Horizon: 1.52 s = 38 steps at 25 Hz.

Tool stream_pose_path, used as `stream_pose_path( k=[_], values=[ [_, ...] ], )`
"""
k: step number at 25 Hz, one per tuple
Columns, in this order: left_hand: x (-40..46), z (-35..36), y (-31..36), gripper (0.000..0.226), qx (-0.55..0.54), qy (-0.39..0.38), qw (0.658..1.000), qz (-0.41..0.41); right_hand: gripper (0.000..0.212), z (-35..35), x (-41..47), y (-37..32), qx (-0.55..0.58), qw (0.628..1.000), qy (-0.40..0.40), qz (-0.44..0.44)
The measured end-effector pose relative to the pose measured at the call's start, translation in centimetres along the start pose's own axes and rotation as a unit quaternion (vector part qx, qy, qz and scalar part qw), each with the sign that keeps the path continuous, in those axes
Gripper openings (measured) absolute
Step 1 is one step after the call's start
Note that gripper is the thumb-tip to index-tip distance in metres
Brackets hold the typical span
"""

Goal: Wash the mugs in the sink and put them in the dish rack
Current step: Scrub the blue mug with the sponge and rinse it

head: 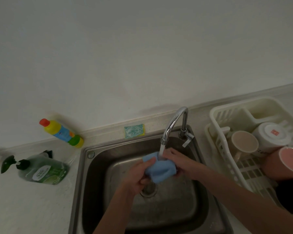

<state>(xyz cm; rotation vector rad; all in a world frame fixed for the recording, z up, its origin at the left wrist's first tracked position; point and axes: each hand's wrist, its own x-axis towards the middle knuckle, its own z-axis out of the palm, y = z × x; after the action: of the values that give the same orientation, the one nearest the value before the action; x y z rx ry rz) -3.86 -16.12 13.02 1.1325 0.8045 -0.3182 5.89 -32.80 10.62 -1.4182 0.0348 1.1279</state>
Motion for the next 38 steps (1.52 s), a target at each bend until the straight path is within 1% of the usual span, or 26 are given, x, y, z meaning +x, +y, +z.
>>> stream_pose_path(
  k=[2,3,5,7,9,10,11,12,13,15,16,17,18,19,21,22,23,25,27,29,30,31,33,34,36,38],
  values=[
    [-0.4,-0.4,0.5,0.049,-0.011,-0.017,1.000,-0.001,0.056,-0.1,0.0,0.0,-0.023,0.999,-0.022,-0.014],
    [-0.5,-0.4,0.6,0.045,-0.016,-0.018,1.000,0.002,0.062,-0.2,0.1,0.1,-0.015,0.999,-0.031,0.007],
    [-0.7,-0.2,0.4,0.038,-0.012,-0.022,1.000,0.008,0.068,-0.1,0.3,0.5,0.051,0.996,-0.040,0.054],
    [-0.7,0.2,0.5,0.035,-0.017,-0.027,0.999,0.013,0.064,-0.1,0.6,0.8,0.058,0.997,-0.029,0.039],
    [-0.8,0.6,0.7,0.044,-0.006,-0.016,1.000,0.024,0.052,0.0,0.5,0.6,0.056,0.997,-0.030,0.037],
    [-0.8,0.7,0.5,0.048,0.011,-0.004,1.000,0.029,0.054,0.1,0.5,0.6,0.060,0.997,-0.014,0.048],
    [-0.8,0.9,0.4,0.047,0.022,0.002,0.999,0.034,0.062,0.4,0.2,0.2,0.067,0.995,-0.002,0.070],
    [-0.8,1.1,0.3,0.043,0.027,0.005,0.999,0.037,0.070,0.3,0.4,0.3,0.061,0.995,0.003,0.074],
    [-0.9,1.4,0.2,0.037,0.016,0.009,0.999,0.036,0.072,0.2,0.6,0.5,0.046,0.997,0.009,0.058],
    [-0.8,1.6,0.2,0.038,0.000,0.023,0.999,0.031,0.056,0.0,0.7,0.6,0.027,0.999,-0.004,0.019],
    [-0.6,1.5,0.0,0.041,0.010,0.029,0.999,0.032,0.046,0.0,0.8,0.8,0.046,0.999,-0.009,0.022],
    [-0.6,1.3,-0.3,0.045,0.025,0.035,0.998,0.035,0.042,0.2,0.5,0.7,0.070,0.997,0.001,0.033],
    [-0.3,1.2,-0.8,0.048,0.034,0.033,0.998,0.038,0.046,0.4,0.6,0.7,0.079,0.995,0.001,0.060],
    [-0.3,1.3,-1.1,0.051,0.037,0.034,0.998,0.039,0.050,0.7,0.5,0.7,0.072,0.995,0.004,0.068],
    [-0.2,1.2,-1.4,0.052,0.012,0.044,0.998,0.030,0.042,0.6,0.8,1.0,0.023,0.999,0.005,0.025],
    [-0.2,1.2,-1.2,0.047,-0.004,0.046,0.999,0.028,0.039,0.4,1.0,1.3,0.021,1.000,0.011,-0.004],
    [-0.3,1.2,-0.8,0.042,-0.012,0.046,0.999,0.024,0.043,0.1,0.7,1.4,0.030,0.999,0.014,-0.016],
    [-0.5,1.1,-0.5,0.037,0.007,0.044,0.999,0.022,0.048,0.5,0.4,1.6,0.109,0.994,0.004,0.026],
    [-0.5,1.1,-0.5,0.037,0.016,0.052,0.998,0.023,0.046,1.5,-0.3,1.1,0.132,0.990,0.005,0.058],
    [-0.5,0.9,-0.2,0.042,-0.003,0.048,0.999,0.021,0.051,1.2,0.3,1.7,0.076,0.996,0.035,0.020],
    [-0.3,0.6,-0.1,0.047,-0.015,0.042,0.999,0.021,0.053,1.0,0.4,1.8,0.058,0.998,0.029,-0.016],
    [-0.3,0.4,0.0,0.050,-0.019,0.033,0.999,0.023,0.053,0.9,0.3,1.9,0.066,0.997,0.010,-0.030],
    [-0.3,0.3,-0.3,0.041,-0.023,0.025,0.999,0.028,0.050,0.9,-0.2,2.2,0.100,0.994,-0.034,-0.007],
    [-0.4,0.3,-0.6,0.035,-0.030,0.021,0.999,0.031,0.049,1.0,-0.2,2.2,0.095,0.995,-0.034,0.000],
    [-0.8,0.4,-0.9,0.033,-0.054,0.013,0.998,0.025,0.052,1.1,-0.2,1.7,0.009,0.999,-0.012,-0.031],
    [-0.7,0.1,-1.0,0.039,-0.087,0.001,0.996,0.014,0.062,1.0,0.0,1.1,-0.109,0.990,0.002,-0.087]
  ],
)
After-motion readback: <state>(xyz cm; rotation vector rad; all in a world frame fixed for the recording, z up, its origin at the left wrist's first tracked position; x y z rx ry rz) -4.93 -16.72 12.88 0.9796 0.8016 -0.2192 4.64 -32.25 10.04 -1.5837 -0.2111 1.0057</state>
